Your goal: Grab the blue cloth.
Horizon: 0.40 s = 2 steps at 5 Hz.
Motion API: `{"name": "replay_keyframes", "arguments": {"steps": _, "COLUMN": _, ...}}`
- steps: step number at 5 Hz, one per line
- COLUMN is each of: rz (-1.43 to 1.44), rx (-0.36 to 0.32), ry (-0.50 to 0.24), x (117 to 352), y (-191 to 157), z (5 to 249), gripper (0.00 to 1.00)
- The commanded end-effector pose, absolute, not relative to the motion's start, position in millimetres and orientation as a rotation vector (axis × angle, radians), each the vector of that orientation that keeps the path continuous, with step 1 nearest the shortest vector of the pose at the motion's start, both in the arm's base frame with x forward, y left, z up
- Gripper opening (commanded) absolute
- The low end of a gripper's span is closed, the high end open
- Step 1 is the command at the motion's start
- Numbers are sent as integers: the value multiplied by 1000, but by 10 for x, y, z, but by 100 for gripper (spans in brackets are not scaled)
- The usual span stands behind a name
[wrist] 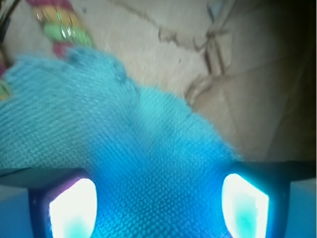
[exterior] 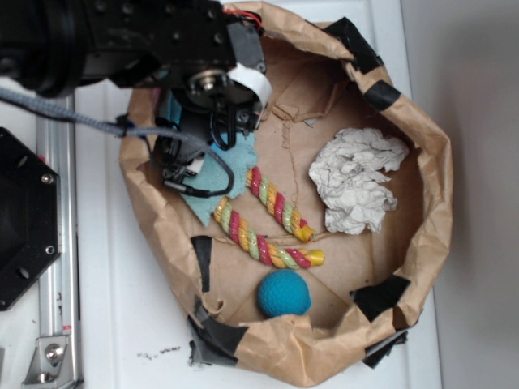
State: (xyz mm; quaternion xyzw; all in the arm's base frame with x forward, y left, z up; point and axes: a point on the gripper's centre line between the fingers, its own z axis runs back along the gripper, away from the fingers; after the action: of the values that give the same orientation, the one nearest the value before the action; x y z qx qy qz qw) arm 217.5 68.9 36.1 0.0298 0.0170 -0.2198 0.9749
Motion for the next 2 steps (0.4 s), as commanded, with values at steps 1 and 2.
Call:
{"name": "replay_keyframes", "arguments": {"steps": 1, "rz": -409, "rx": 127, "ry": 29, "x": 2298, "y": 564, "z": 70, "gripper": 92}}
{"name": "replay_keyframes", "arguments": {"steps": 2, "rz": -397, "rx": 125, "ry": -5, "x": 2260, "y": 546, "z": 35, "gripper": 0}}
